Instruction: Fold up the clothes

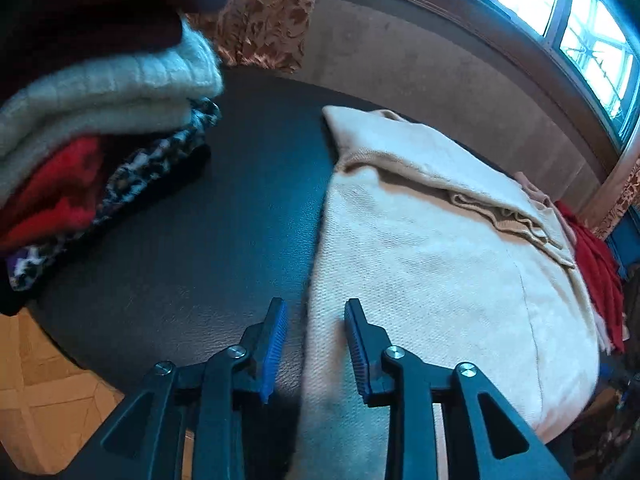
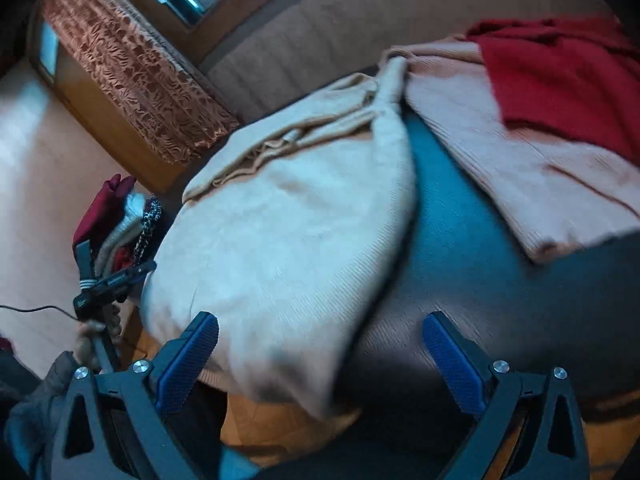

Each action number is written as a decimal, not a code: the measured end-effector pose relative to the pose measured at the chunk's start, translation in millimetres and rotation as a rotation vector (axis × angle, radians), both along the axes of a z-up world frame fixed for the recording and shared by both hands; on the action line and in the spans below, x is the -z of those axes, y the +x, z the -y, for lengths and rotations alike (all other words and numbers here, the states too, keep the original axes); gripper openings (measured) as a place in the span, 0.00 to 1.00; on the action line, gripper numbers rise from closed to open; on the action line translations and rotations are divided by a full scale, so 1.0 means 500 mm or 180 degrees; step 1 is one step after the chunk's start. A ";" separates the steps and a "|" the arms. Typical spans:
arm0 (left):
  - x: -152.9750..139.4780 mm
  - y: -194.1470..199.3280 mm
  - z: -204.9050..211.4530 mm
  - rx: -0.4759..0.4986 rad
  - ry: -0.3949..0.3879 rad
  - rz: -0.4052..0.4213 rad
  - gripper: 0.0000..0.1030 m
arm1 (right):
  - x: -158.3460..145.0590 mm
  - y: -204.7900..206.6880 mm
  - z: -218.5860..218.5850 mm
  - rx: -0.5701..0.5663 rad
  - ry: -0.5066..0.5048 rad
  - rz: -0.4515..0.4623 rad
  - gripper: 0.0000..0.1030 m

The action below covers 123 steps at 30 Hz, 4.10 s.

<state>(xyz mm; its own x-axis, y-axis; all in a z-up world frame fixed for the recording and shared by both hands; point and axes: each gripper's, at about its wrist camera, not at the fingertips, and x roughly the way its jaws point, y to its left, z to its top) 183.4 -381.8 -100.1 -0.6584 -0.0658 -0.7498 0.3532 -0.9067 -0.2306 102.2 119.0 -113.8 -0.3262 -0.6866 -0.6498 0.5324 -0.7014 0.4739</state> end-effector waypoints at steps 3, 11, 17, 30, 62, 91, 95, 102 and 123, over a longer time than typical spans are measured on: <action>-0.024 0.003 -0.022 0.0034 -0.0184 -0.0172 0.31 | 0.000 -0.021 0.055 -0.0062 0.0265 -0.0283 1.00; -0.113 -0.188 -0.143 0.0813 -0.0680 -0.0602 0.32 | -0.021 -0.030 0.072 -0.0119 0.0698 -0.0434 1.00; -0.089 -0.338 -0.173 0.0807 -0.0802 -0.0492 0.32 | -0.087 -0.094 0.101 -0.0082 0.0354 -0.0617 1.00; 0.010 -0.395 -0.020 0.0165 -0.0318 0.0046 0.35 | -0.036 -0.330 0.399 -0.0283 0.0321 -0.0335 1.00; -0.042 -0.061 0.105 0.0009 -0.0068 -0.0093 0.39 | -0.025 -0.237 0.125 -0.0780 -0.0628 0.0767 1.00; 0.044 0.058 -0.053 0.0534 0.0404 0.0017 0.33 | -0.022 -0.100 0.163 -0.1197 -0.0521 0.0445 0.66; 0.043 0.045 -0.054 0.0541 0.0417 0.0107 0.08 | -0.001 -0.102 0.136 -0.1164 -0.0555 0.0683 0.34; 0.003 0.059 -0.003 0.0322 0.0756 -0.0138 0.06 | -0.006 -0.091 0.103 -0.1042 -0.0751 0.0789 0.07; -0.028 0.061 -0.022 0.0781 0.0881 -0.0249 0.05 | -0.013 -0.059 0.095 -0.0921 -0.0831 0.0836 0.06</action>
